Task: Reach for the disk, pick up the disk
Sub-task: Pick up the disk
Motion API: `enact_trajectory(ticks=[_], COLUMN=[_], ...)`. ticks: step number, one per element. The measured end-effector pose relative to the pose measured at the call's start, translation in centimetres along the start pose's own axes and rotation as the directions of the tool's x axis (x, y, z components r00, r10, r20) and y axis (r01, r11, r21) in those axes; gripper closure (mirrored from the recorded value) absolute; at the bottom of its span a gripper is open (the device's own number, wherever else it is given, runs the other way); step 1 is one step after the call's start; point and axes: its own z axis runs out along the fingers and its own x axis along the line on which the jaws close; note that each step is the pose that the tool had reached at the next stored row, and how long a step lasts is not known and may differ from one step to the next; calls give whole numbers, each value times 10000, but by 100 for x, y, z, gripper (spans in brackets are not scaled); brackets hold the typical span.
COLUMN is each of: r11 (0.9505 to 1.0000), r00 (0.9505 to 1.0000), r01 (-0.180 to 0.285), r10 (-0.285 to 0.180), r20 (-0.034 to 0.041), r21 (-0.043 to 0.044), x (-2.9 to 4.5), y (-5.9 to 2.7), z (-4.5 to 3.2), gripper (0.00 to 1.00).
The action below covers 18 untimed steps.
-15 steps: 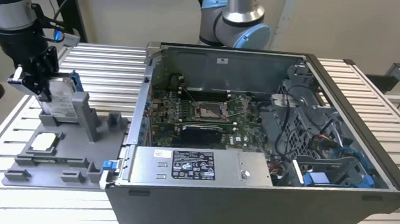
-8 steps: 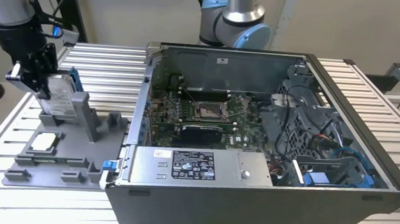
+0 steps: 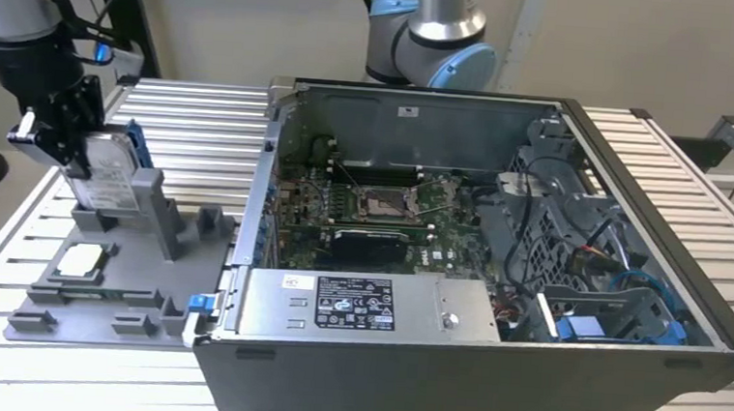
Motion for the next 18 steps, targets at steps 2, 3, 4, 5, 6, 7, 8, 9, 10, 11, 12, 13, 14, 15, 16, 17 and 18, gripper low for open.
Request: enact_trajectory(ticks=[2, 3, 4, 5, 6, 7, 8, 9, 10, 11, 12, 13, 14, 15, 16, 17, 18], r11=[10000, 10000, 10000, 10000, 10000, 10000, 10000, 10000, 10000, 10000, 10000, 10000, 10000, 10000, 10000, 10000, 10000], r00=[10000, 10000, 10000, 10000, 10000, 10000, 10000, 10000, 10000, 10000, 10000, 10000, 10000, 10000, 10000, 10000, 10000], r01=[0, 0, 0, 0, 0, 2, 2, 2, 2, 2, 1, 0, 1, 1, 0, 1, 1], r10=[0, 0, 0, 0, 0, -2, -2, -2, -2, -2, -1, 0, -1, -1, 0, -1, -1], r20=[0, 0, 0, 0, 0, 0, 1, 0, 0, 0, 0, 0, 0, 0, 0, 1, 0], r21=[0, 0, 1, 1, 1, 1, 1, 0, 0, 1, 1, 1, 1, 1, 0, 1, 0], x=[-1, -1, -1, -1, -1, -1, -1, -1, -2, -2, -3, -3, -3, -4, -4, -4, -4], y=[1, 0, 1, 1, 1, 0, 1, 1, 1, 2, 2, 3, 3, 3, 3, 3, 4], z=[-25, -39, -51, -65, -78, -93, -107, -123, -138, -153, -167, -181, -196, -211, -226, -240, -255], gripper=[100, 100, 100, 100, 100, 100, 100, 100, 100, 100, 100, 100, 100, 100, 100, 100, 100])
